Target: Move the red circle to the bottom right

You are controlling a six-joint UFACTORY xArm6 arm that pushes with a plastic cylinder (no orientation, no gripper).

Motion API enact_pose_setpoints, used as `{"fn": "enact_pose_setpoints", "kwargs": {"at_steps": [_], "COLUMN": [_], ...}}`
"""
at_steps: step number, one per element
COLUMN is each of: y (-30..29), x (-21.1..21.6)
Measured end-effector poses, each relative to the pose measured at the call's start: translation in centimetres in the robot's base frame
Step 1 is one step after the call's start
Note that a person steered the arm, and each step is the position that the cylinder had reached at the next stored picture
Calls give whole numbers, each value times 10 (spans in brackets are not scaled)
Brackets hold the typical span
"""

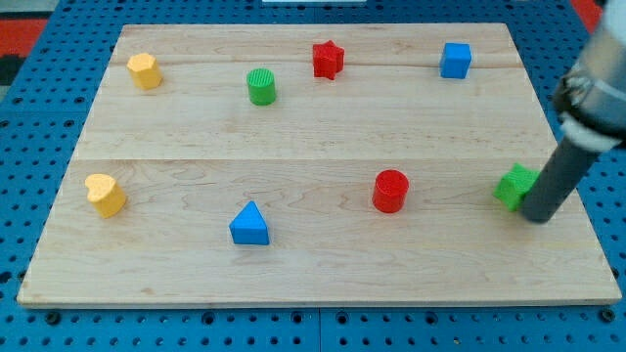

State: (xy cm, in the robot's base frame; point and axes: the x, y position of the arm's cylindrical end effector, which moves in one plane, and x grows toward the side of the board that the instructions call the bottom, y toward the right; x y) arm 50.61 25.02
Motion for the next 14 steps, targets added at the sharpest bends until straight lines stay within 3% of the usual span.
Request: {"fn": "enact_pose_setpoints", "kwargs": {"at_steps": [2,3,4,5,7,8,9,12,13,14], "y": [-68,-146,-192,-149,-193,-127,-96,-73,-25,-35], "x": [-67,-74,-52,-30,-12,10,14,16,-18,-61]}}
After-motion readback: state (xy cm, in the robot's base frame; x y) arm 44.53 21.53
